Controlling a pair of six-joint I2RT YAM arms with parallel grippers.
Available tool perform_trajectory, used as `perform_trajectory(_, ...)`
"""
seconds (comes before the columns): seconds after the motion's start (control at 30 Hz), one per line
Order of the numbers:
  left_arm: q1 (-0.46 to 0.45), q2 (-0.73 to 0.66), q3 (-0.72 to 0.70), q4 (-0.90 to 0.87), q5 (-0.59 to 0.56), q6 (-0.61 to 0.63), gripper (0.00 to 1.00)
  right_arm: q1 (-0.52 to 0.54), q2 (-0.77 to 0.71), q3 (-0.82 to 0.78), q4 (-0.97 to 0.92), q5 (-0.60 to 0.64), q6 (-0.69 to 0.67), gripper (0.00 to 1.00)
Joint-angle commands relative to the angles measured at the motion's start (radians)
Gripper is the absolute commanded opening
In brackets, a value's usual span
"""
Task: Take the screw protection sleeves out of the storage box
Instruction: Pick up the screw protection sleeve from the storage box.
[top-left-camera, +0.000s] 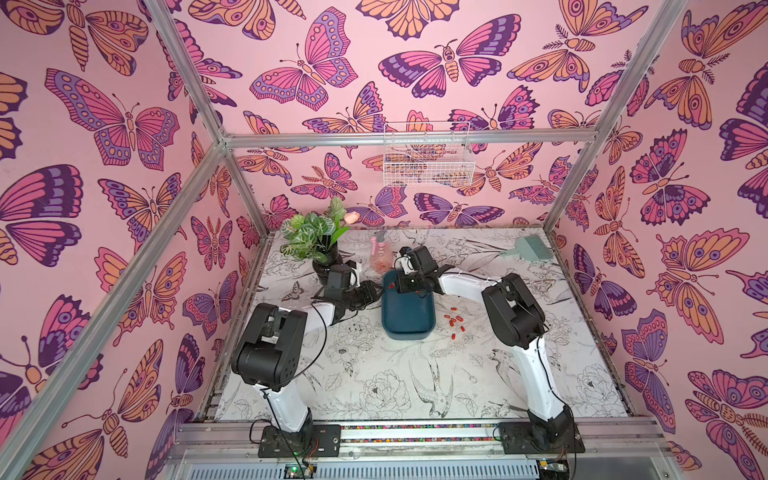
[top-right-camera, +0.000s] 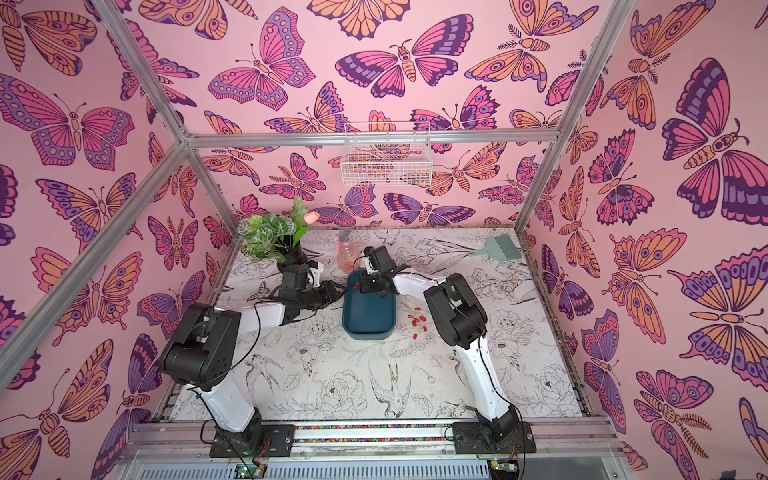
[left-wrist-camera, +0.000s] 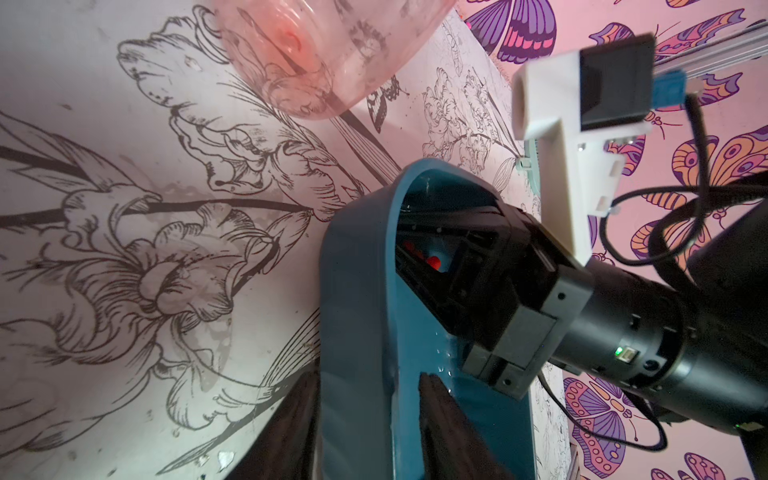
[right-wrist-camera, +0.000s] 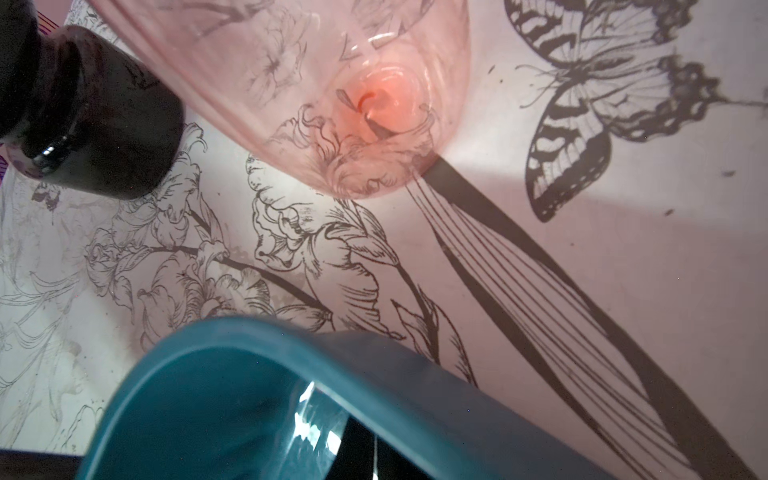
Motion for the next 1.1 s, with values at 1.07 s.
perform_trajectory(1.07,0.008,0.012,0.011,0.007,0.006,0.003,0.44,-0.003,-0.481,-0.393,0.056,0.103,-0.023,0.0)
